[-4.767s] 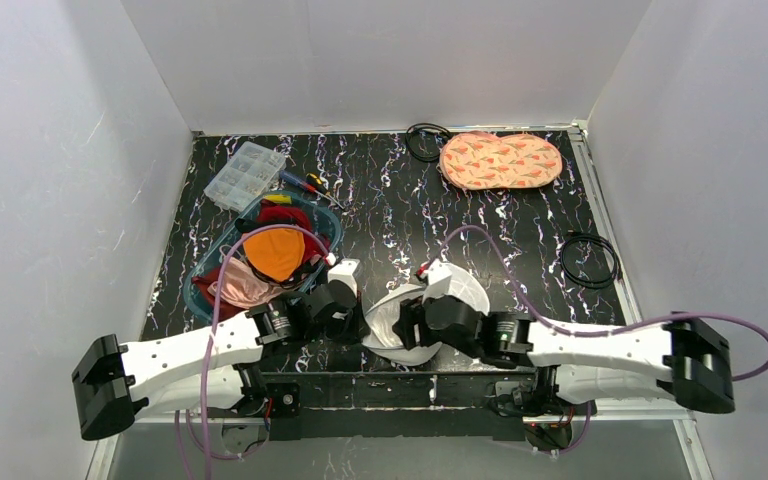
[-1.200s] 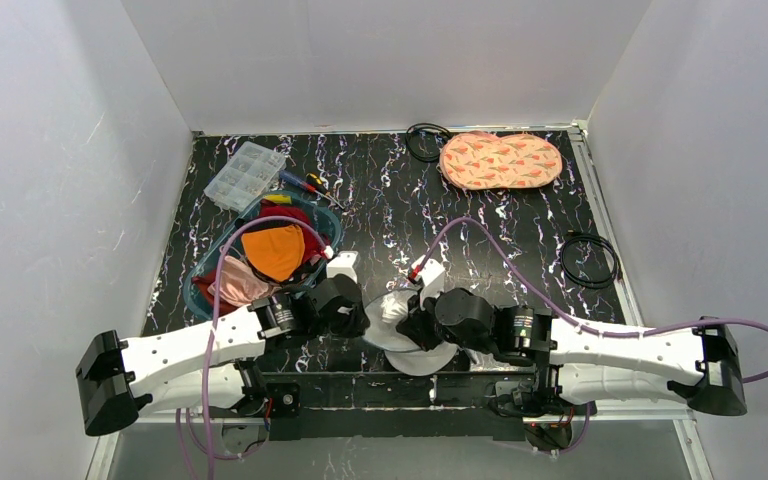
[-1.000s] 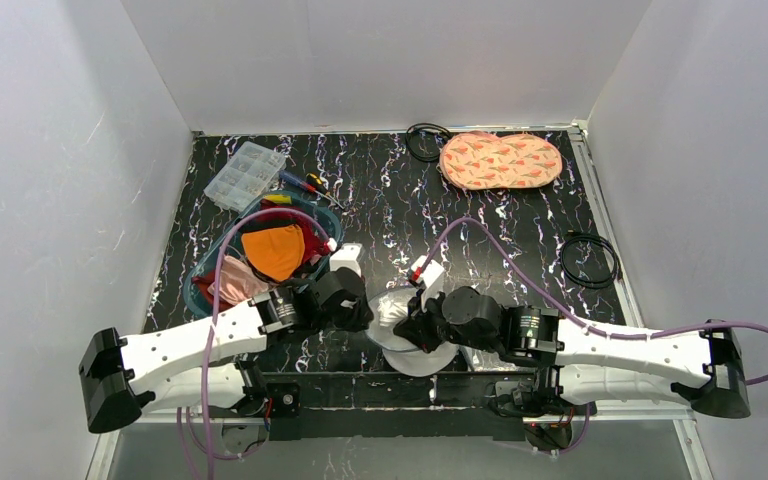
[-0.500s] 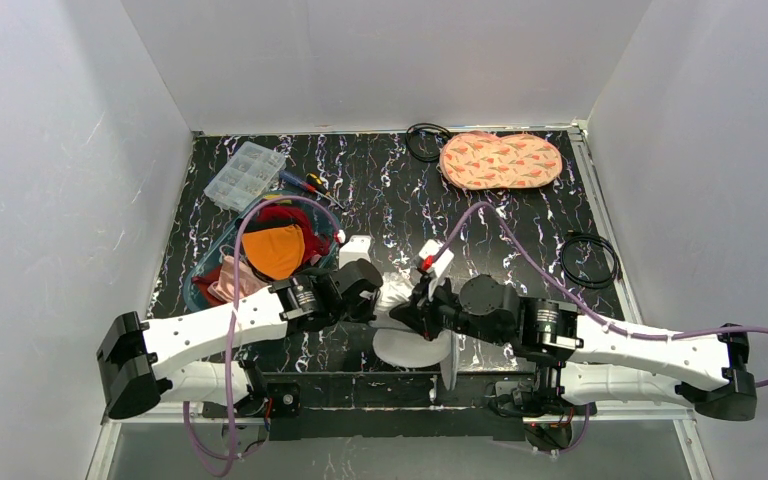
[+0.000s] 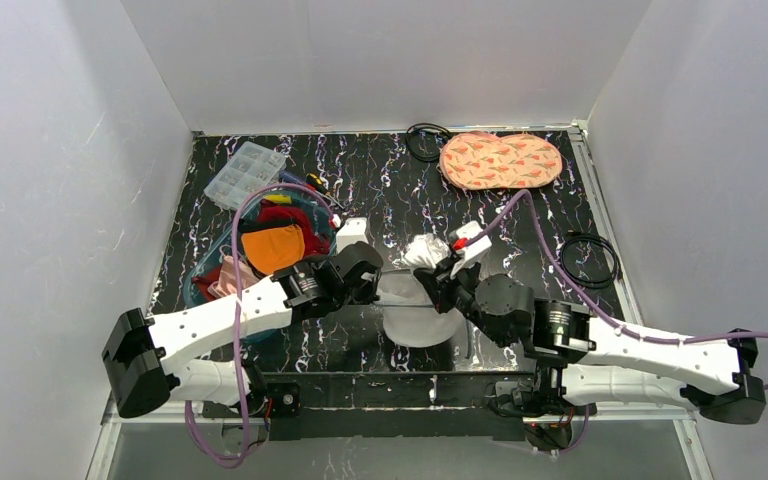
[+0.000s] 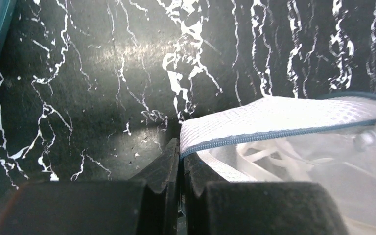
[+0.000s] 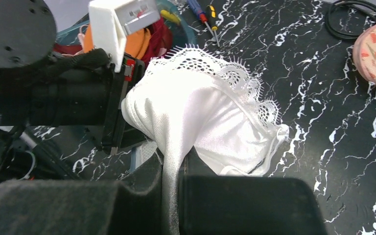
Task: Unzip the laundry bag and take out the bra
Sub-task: Pick up the bra from the laundry bag.
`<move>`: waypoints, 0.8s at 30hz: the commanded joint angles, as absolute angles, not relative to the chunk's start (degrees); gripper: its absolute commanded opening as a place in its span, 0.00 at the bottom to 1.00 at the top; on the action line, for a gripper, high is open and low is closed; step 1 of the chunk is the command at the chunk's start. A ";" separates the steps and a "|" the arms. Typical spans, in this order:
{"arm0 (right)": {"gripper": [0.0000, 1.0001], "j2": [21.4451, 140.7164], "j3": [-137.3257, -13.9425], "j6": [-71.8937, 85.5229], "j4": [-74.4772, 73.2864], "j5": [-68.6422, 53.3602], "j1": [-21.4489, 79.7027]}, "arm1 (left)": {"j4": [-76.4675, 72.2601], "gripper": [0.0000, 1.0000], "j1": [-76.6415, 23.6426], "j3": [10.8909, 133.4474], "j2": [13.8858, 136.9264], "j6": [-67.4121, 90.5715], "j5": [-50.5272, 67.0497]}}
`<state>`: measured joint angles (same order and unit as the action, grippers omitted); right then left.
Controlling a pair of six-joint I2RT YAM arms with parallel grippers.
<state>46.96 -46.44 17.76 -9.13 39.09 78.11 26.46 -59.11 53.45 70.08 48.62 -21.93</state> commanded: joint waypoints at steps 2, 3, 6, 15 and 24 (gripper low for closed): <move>0.01 51.58 -47.83 15.69 -3.20 42.98 77.08 | 25.37 0.00 -58.28 56.47 71.67 48.60 -24.73; 0.01 52.82 -48.23 15.90 -2.96 41.81 76.66 | 25.01 0.00 -58.27 56.69 71.78 48.74 -24.24; 0.01 55.59 -48.90 17.13 -1.09 38.12 74.71 | 23.73 0.00 -58.29 57.02 70.91 49.46 -22.72; 0.01 57.29 -50.42 25.50 4.03 23.87 62.02 | 23.95 0.00 -58.28 57.68 67.34 49.35 -22.53; 0.01 55.20 -56.71 21.57 -3.40 18.13 61.99 | 26.06 0.00 -56.68 54.08 68.10 51.17 -24.17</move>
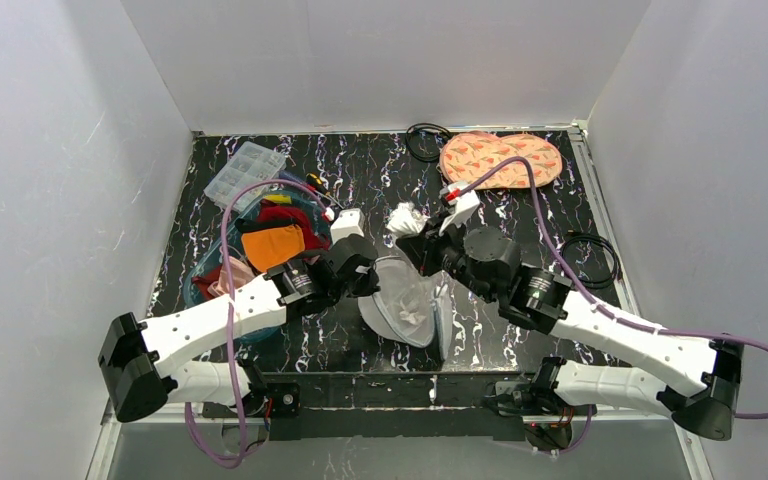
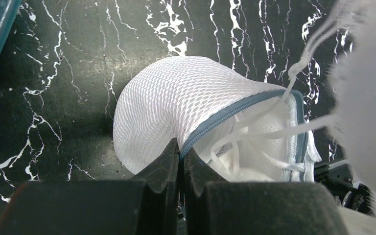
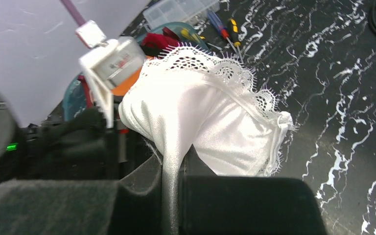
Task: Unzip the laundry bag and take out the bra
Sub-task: Pick up the bra from the laundry bag, then place the bra in the bin.
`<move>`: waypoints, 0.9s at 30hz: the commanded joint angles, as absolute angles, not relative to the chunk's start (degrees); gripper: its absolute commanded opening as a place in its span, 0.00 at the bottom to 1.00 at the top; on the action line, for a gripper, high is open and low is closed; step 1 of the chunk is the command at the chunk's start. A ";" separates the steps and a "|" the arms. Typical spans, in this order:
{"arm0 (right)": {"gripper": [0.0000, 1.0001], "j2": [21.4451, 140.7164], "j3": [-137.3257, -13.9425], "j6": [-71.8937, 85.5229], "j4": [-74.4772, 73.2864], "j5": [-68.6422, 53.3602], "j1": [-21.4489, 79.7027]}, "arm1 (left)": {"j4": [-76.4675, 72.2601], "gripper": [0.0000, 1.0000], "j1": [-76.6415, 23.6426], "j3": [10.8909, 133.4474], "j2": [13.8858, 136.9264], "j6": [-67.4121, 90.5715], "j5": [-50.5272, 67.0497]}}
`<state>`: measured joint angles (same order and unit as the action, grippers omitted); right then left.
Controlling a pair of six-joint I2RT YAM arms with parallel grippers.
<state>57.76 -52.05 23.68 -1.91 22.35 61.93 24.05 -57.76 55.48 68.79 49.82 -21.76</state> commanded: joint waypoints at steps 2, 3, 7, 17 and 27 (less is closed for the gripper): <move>0.01 53.22 -57.19 20.22 -5.72 17.38 61.93 | 26.74 0.00 -56.41 53.40 68.03 51.84 -24.17; 0.01 52.32 -57.09 19.55 -6.50 17.04 61.91 | 26.95 0.00 -56.28 53.09 67.96 51.97 -24.17; 0.01 49.11 -56.69 17.58 -8.99 16.43 62.03 | 27.12 0.00 -56.24 52.05 66.93 52.21 -23.95; 0.01 49.39 -61.07 13.80 -9.46 9.32 61.98 | 31.15 0.12 -56.09 54.22 66.38 52.60 -22.70; 0.01 48.86 -58.28 3.41 -12.53 8.87 62.04 | 34.76 0.68 -56.03 59.16 54.35 54.59 -18.77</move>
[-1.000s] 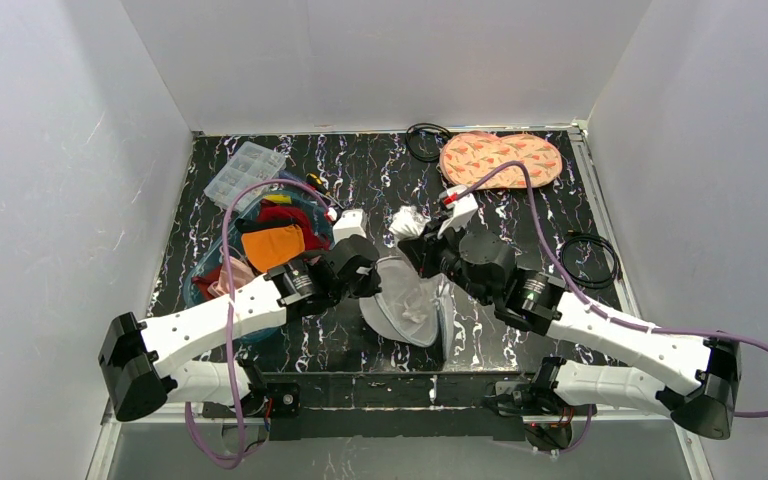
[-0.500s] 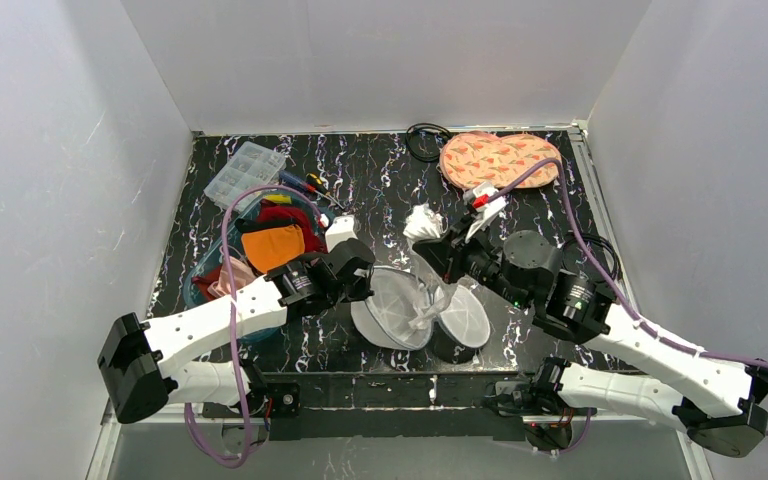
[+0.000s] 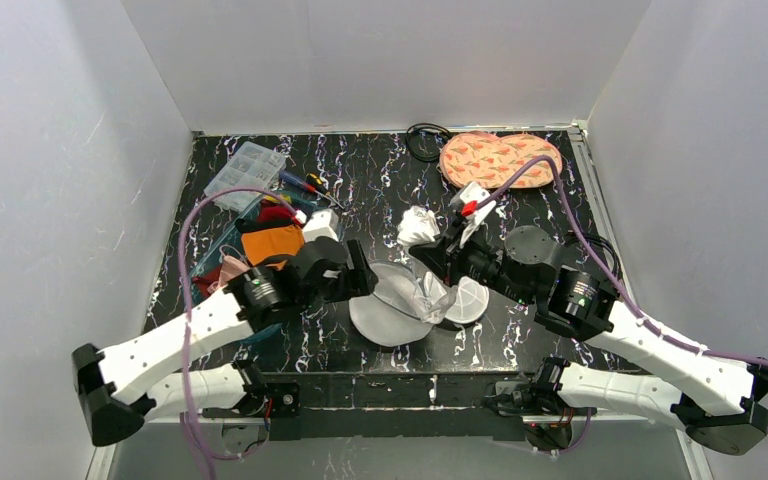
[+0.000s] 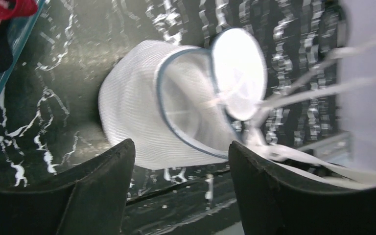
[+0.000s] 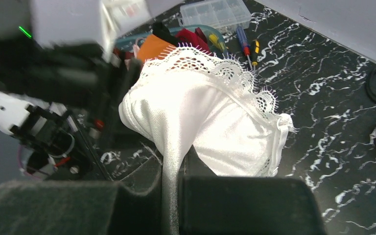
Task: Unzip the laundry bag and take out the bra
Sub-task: Place the bra in the bin.
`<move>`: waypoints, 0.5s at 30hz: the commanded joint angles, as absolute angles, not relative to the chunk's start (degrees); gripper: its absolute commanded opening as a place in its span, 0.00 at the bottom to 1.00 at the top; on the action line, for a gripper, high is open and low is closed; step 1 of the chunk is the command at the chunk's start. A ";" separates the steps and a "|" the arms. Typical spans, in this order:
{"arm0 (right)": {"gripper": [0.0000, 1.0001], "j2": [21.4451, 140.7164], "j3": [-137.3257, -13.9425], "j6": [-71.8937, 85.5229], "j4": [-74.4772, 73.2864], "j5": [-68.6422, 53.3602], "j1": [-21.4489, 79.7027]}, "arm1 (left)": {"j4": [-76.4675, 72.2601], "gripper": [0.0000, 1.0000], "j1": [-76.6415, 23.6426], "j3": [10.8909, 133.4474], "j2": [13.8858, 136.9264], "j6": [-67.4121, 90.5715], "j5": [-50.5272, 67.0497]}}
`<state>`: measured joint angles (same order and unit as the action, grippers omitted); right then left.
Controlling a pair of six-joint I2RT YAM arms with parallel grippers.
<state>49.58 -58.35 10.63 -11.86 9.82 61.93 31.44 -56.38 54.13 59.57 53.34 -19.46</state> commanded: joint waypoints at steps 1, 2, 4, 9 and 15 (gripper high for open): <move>0.01 48.88 -58.30 1.45 -13.20 8.95 61.99 | 34.83 0.70 -55.99 60.03 53.33 55.09 -18.19; 0.01 48.95 -58.40 -0.60 -13.99 9.25 62.04 | 34.54 0.71 -55.98 60.80 52.30 55.55 -17.12; 0.01 49.23 -58.54 -5.65 -15.84 9.83 61.97 | 32.87 0.75 -55.82 61.88 50.49 56.60 -15.05; 0.01 45.86 -53.78 -18.67 -13.50 8.88 62.02 | 23.73 0.85 -54.72 63.45 50.00 60.04 -4.99; 0.01 42.88 -50.52 -26.04 -11.05 8.44 62.05 | 18.92 0.94 -54.05 67.84 56.50 63.28 4.12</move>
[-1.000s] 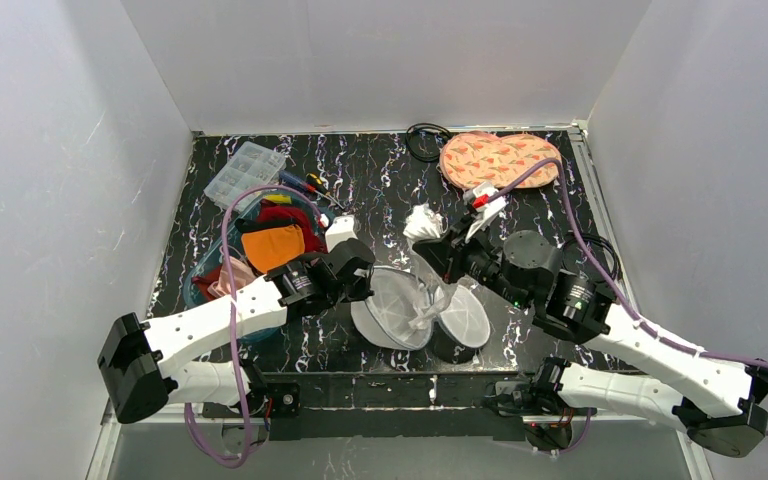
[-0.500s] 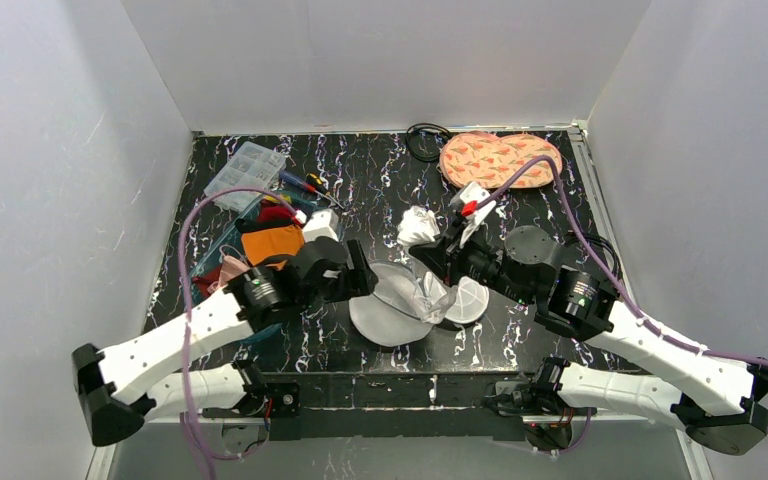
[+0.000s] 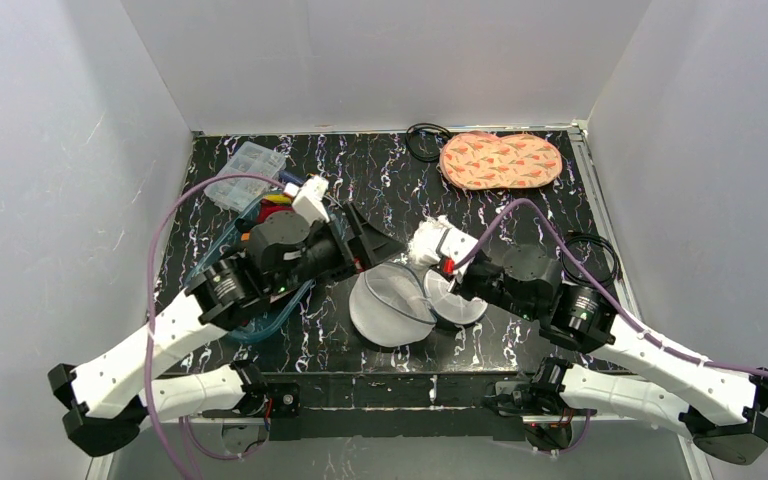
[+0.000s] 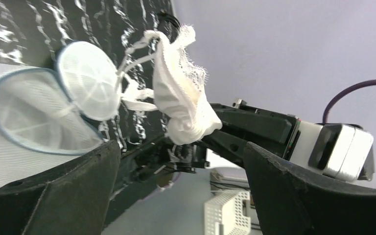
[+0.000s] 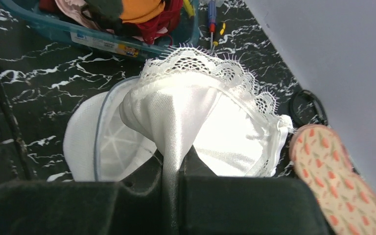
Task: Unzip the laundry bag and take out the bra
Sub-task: Place the bra in the bin.
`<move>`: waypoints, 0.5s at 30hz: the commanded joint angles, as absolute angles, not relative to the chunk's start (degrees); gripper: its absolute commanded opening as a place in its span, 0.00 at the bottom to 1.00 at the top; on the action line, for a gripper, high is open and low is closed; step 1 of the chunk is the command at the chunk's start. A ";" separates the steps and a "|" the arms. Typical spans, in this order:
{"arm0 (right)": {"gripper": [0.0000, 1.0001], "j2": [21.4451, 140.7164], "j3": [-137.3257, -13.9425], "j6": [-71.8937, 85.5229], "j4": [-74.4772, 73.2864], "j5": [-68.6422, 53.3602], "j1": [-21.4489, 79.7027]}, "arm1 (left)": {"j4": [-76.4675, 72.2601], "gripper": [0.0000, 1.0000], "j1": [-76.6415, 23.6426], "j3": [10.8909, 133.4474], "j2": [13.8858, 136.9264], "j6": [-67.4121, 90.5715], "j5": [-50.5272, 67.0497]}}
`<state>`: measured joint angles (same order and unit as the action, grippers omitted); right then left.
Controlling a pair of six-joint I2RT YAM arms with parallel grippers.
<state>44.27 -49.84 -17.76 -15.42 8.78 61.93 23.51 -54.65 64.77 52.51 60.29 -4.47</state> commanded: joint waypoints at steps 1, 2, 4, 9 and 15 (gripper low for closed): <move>0.01 42.91 -50.75 -26.40 -11.33 8.67 62.01 | 17.79 0.95 -53.96 68.00 57.31 63.86 4.80; 0.01 42.90 -50.79 -26.86 -11.26 8.58 61.99 | 16.49 0.98 -53.89 68.02 58.14 64.49 5.48; 0.01 42.85 -51.07 -27.55 -11.02 7.87 62.08 | 14.67 0.98 -53.88 68.46 60.45 65.18 6.50; 0.01 44.24 -52.84 -27.94 -12.40 4.61 62.09 | 17.47 0.98 -52.85 72.87 67.26 64.20 8.74; 0.01 44.65 -53.75 -28.18 -13.54 3.51 62.14 | 15.70 0.94 -49.95 71.91 69.91 65.08 12.07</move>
<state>45.17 -50.63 -26.87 -15.11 5.21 61.95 16.25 -51.83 70.78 69.95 64.71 8.47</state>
